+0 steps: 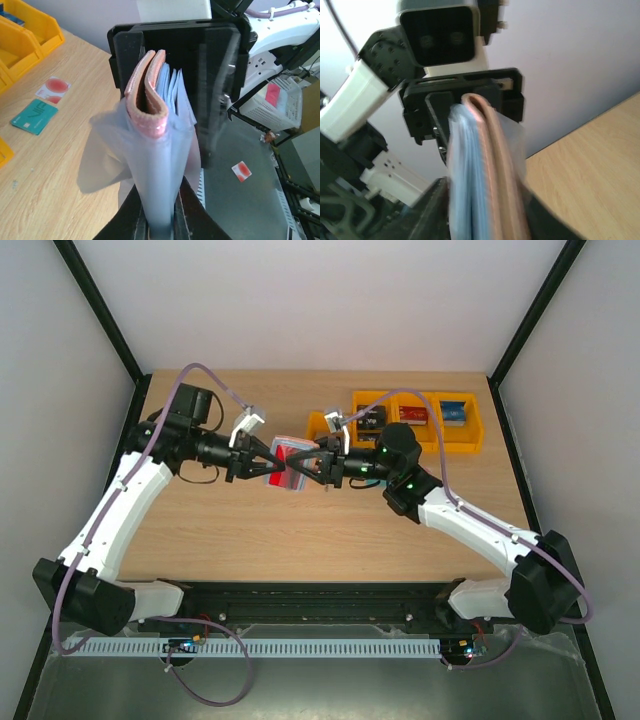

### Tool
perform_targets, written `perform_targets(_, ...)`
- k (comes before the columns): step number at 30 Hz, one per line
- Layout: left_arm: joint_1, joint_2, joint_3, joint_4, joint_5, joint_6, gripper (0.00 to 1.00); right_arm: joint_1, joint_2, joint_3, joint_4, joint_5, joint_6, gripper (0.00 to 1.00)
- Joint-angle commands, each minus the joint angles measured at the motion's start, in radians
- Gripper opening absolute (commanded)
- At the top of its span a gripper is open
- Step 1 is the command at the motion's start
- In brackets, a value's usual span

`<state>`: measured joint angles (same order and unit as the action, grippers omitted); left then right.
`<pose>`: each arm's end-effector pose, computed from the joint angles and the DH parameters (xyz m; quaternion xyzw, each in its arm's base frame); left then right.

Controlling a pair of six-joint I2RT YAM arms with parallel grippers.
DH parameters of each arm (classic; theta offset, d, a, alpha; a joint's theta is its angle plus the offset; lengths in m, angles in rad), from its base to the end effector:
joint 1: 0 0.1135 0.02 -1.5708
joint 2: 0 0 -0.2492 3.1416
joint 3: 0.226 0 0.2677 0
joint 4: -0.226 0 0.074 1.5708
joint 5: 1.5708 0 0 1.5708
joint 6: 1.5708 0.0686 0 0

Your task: Take the credit cards out of the card holder

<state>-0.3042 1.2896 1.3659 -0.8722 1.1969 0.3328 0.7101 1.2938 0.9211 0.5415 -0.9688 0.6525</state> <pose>0.2439 -0.1435 0.3618 0.4417 0.6598 -0.5171 0.3196 0.2118 0.2566 0.3330 -0.3722 0.5603 0.6592 0.3361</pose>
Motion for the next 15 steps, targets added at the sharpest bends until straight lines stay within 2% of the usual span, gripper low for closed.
perform_targets(1,-0.019,-0.004,-0.013,0.025,0.022,0.03,0.02,0.042,-0.03,0.035,0.037,0.012,-0.063,0.54)
perform_targets(2,-0.015,-0.005,-0.012,0.031,0.016,0.022,0.02,0.042,-0.05,0.026,0.002,0.036,-0.098,0.63)
perform_targets(5,-0.007,-0.004,-0.016,0.06,-0.007,-0.015,0.02,0.041,-0.093,0.001,-0.079,0.122,-0.147,0.76)
perform_targets(15,-0.006,-0.001,-0.024,0.102,-0.043,-0.069,0.02,0.094,-0.048,-0.017,-0.224,0.261,-0.235,0.82)
